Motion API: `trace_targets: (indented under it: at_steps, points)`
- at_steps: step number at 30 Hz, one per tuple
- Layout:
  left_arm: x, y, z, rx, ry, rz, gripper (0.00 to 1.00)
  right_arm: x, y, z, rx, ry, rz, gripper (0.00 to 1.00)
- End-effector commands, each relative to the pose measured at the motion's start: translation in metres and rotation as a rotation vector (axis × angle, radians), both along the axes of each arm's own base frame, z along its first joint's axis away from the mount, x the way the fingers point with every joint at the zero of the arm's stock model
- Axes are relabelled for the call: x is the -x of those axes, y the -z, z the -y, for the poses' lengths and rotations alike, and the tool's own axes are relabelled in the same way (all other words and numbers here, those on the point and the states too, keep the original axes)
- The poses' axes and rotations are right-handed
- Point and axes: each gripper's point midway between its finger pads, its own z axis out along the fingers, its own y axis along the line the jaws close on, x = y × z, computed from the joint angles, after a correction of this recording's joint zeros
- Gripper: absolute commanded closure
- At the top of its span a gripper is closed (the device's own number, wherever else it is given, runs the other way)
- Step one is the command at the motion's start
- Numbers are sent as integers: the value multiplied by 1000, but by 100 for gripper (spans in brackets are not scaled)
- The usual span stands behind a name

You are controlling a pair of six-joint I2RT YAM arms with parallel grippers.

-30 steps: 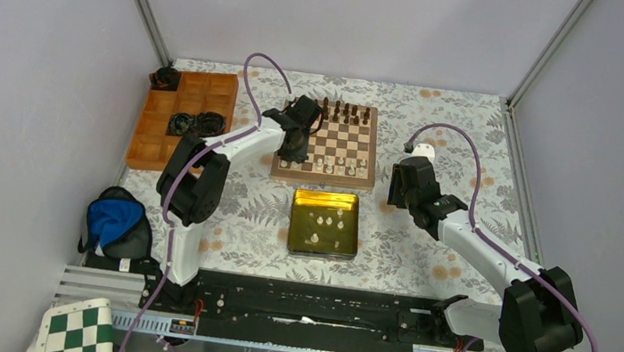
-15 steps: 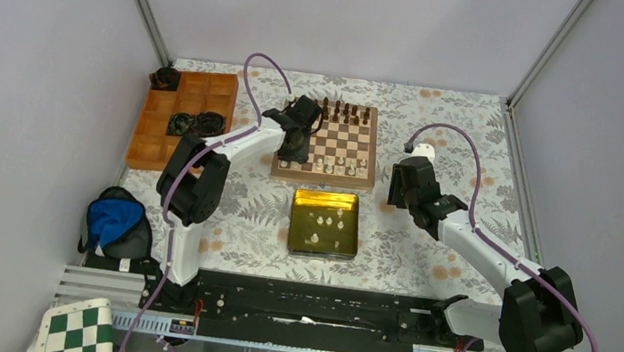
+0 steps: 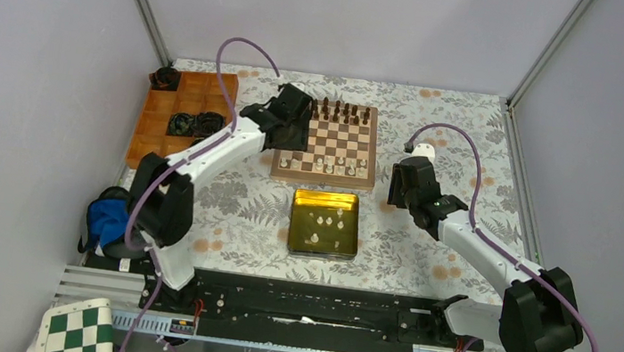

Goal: Set up the chess pieces on the board
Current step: Place the chess piece on the chessboard, then pick up the chess piece from the storage box.

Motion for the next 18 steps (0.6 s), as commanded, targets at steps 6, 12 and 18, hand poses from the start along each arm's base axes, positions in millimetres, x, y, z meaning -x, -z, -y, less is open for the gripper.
trace_targets:
  at_steps: [6,12,18]
  points:
    - [65,-29,32,-113,177,112,40,-5,-14,1,-28,18,52,54]
    - [111,-17,62,-124,291,87,44,-3,-13,3,-27,22,51,54]
    - [139,2,70,-120,340,27,51,1,-10,5,-24,24,42,54]
